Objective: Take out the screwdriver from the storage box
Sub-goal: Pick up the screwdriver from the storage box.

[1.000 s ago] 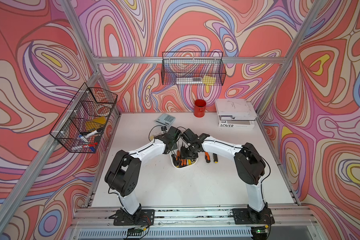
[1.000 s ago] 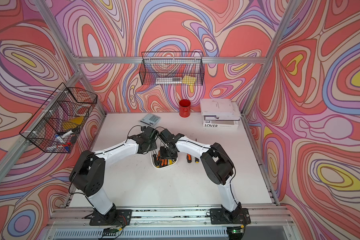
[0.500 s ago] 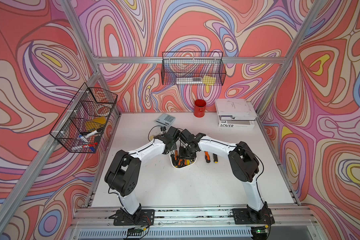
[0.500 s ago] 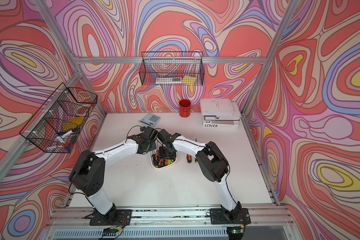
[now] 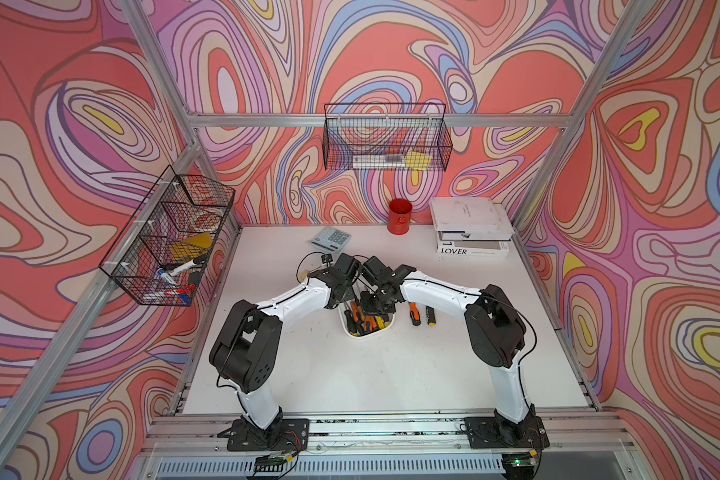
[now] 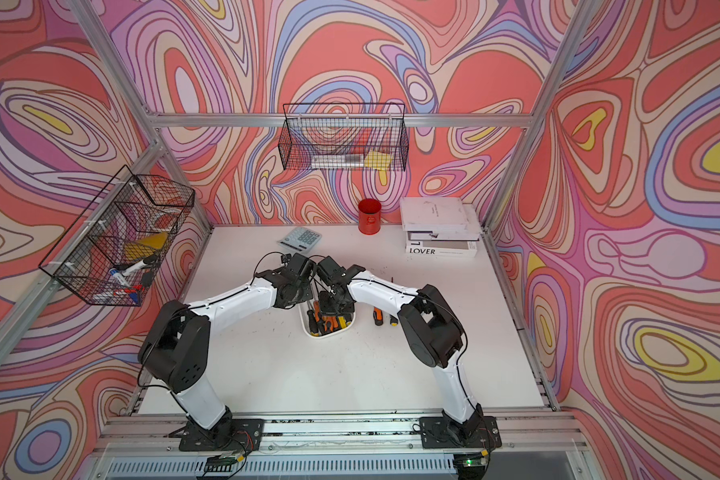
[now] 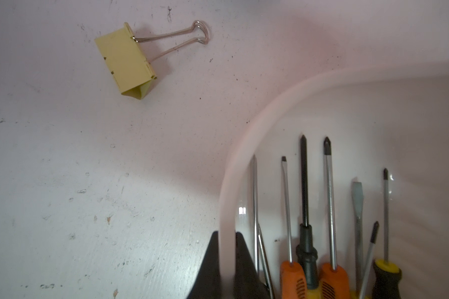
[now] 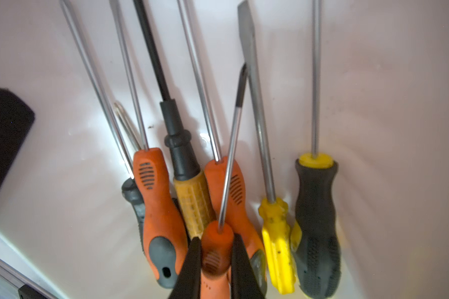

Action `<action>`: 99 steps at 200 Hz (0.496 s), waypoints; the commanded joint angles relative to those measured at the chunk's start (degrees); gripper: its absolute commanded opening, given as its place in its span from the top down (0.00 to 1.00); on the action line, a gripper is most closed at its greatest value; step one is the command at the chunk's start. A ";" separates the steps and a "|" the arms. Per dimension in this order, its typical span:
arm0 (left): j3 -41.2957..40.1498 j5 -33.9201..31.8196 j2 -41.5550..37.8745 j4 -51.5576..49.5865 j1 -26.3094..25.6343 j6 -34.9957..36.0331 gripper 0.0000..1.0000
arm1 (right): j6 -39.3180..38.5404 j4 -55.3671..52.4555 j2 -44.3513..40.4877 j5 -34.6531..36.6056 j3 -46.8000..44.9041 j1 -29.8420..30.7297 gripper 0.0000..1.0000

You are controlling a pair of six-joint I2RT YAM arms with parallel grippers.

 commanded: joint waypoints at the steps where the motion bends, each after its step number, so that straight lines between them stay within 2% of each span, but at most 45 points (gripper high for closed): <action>1: -0.05 -2.61 -0.37 0.18 -0.26 0.77 1.00 | -2.09 -5.29 0.86 4.16 -2.07 0.35 1.00; 50: -0.04 -2.98 -0.12 0.09 -0.21 0.92 1.00 | -2.81 0.06 -6.14 5.96 -4.27 -0.05 1.00; 99: 0.85 -2.70 0.95 0.05 -0.24 0.86 1.00 | -5.74 0.37 -12.18 8.11 -2.73 -0.97 1.00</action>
